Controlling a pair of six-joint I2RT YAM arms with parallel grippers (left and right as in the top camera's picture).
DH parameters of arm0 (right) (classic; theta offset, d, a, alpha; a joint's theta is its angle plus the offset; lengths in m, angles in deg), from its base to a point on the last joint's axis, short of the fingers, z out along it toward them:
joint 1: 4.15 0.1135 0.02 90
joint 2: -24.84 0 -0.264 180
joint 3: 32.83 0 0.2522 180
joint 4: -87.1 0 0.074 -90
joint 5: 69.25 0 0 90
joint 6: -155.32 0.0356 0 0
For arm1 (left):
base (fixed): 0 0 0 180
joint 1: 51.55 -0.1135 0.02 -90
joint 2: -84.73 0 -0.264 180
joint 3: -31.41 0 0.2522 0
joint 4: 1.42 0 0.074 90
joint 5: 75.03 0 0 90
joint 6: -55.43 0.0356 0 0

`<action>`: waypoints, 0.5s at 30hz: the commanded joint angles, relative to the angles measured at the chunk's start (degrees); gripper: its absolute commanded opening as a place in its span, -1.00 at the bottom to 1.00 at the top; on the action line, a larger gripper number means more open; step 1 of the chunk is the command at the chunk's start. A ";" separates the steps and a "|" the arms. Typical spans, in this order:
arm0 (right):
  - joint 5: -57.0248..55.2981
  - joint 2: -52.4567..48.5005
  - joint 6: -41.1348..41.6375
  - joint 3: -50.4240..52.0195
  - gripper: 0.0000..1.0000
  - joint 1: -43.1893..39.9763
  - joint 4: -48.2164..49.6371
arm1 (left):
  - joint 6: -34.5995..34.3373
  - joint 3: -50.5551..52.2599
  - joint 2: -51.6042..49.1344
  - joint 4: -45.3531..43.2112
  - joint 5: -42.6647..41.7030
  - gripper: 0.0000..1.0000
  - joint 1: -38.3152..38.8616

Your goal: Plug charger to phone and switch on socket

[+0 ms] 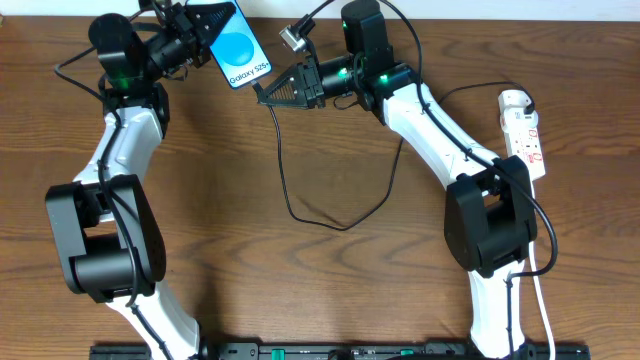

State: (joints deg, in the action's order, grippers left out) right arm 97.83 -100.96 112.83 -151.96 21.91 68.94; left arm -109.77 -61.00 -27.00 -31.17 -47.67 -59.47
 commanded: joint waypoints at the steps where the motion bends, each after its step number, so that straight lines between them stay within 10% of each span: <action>1: -7.32 -0.24 -1.66 -0.57 -0.98 -0.13 1.07 | -2.03 -0.15 0.83 -0.28 -5.90 -0.86 2.08; 15: -8.22 -0.24 -2.97 -0.57 -0.98 -0.02 3.41 | -4.17 -0.15 0.83 -0.31 -5.95 -0.86 2.27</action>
State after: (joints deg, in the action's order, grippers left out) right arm 97.63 -100.96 111.12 -151.93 21.91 70.71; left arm -112.80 -61.00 -27.00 -31.19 -46.97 -59.47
